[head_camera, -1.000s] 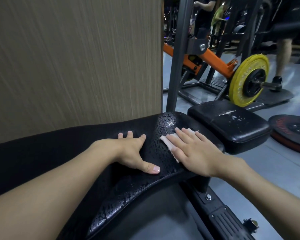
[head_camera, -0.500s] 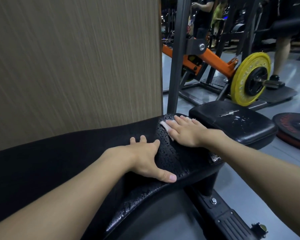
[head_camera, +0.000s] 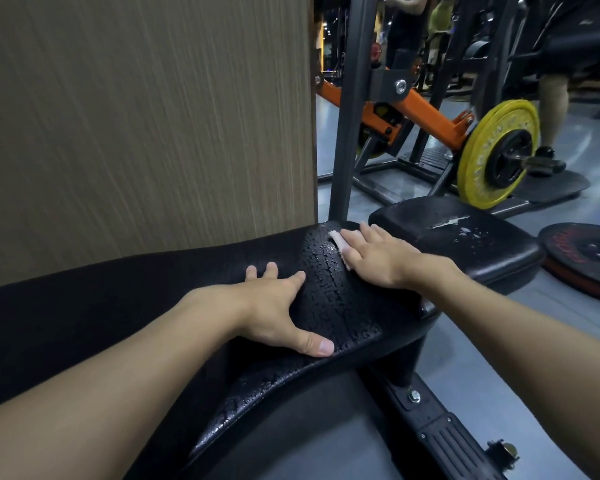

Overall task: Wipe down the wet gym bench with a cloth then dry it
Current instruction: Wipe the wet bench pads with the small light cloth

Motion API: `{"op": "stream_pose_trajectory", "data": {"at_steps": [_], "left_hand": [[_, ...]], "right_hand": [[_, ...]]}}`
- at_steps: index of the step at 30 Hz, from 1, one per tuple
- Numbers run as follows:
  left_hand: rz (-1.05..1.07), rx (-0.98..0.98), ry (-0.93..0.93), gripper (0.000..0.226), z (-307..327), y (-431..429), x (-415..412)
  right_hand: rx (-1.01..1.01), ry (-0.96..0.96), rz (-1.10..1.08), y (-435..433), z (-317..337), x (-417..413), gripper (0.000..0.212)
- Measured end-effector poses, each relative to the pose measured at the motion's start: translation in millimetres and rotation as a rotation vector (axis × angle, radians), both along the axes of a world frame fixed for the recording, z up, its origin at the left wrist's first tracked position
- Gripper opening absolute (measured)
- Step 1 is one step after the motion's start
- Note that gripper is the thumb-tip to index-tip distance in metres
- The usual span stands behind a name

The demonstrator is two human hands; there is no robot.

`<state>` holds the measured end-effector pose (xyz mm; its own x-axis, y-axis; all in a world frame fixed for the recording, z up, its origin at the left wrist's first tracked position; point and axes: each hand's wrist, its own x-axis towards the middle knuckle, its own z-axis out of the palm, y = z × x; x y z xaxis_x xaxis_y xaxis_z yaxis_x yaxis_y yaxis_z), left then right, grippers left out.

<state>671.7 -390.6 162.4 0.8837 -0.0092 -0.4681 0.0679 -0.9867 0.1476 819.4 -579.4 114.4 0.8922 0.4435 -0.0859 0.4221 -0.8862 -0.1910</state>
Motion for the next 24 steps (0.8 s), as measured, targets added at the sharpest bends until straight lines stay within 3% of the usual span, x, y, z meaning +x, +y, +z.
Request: {"op": "stream_pose_trajectory", "data": {"at_steps": [6, 12, 16, 21, 24], "left_hand": [[0.006, 0.008, -0.006, 0.133, 3.4, -1.8, -1.6], [0.01, 0.018, -0.002, 0.13, 6.9, -3.8, -4.8], [0.017, 0.004, -0.01, 0.131, 6.8, -3.5, -6.0], [0.014, -0.035, -0.084, 0.124, -0.1, -0.4, -15.0], [0.016, -0.062, -0.164, 0.108, 0.7, 15.0, -21.9]], "right_hand": [[-0.058, -0.07, 0.011, -39.0, -3.1, -70.8, 0.082], [0.026, -0.106, 0.014, -56.2, -0.4, -122.5, 0.063], [0.044, -0.18, 0.14, -74.5, -7.7, -133.4, 0.08], [0.063, -0.342, 0.323, -84.0, -0.9, -125.9, 0.043], [0.291, -0.389, 0.166, -74.8, 13.0, -132.1, 0.036]]}}
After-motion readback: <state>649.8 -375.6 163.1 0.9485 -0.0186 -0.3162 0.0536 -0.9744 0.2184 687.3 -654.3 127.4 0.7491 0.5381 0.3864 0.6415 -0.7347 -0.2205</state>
